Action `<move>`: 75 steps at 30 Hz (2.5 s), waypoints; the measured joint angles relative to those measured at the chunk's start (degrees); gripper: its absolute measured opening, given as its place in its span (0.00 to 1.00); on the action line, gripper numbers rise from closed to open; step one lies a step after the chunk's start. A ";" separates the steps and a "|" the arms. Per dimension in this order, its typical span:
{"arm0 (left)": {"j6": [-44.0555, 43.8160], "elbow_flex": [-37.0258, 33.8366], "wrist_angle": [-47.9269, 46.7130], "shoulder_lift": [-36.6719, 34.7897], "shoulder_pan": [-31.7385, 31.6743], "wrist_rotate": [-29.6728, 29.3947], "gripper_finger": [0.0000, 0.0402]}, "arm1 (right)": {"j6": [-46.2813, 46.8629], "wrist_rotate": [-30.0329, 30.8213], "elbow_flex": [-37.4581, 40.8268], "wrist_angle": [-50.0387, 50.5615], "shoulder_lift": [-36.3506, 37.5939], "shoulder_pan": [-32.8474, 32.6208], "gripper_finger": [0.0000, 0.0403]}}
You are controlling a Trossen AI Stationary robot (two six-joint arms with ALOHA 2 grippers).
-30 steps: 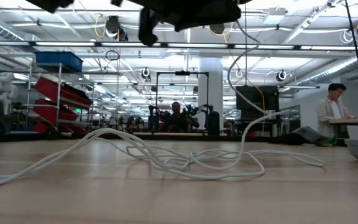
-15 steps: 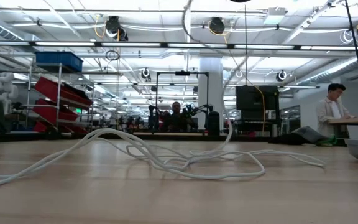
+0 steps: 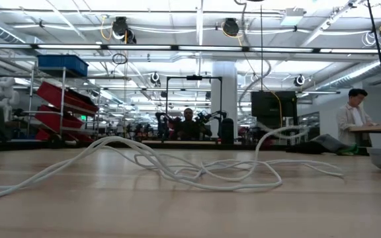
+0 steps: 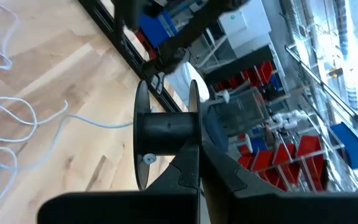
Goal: Coil cords
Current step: Coil the white cable wire onto the spool
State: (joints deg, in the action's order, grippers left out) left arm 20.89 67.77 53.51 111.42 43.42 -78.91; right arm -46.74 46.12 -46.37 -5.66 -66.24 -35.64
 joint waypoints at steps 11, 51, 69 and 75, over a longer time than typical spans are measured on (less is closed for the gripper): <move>6.49 0.00 0.10 -7.12 0.16 -2.62 0.48 | 7.77 -0.84 0.00 -0.15 0.00 3.07 0.00; 4.14 0.02 -4.06 -8.19 -0.91 14.01 0.48 | 46.09 -17.96 0.00 -2.79 -0.20 7.80 0.00; -7.71 0.02 -26.97 -15.79 -10.11 31.93 0.48 | 37.05 -17.95 0.00 -3.09 -0.20 8.33 0.00; -7.77 0.00 -30.63 -16.19 -11.86 32.76 0.48 | 36.83 -17.96 0.00 -3.12 -0.20 8.79 0.00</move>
State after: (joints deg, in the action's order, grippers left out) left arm 13.12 67.77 22.87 95.24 31.56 -46.15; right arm -9.91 28.16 -46.37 -8.78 -66.43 -26.84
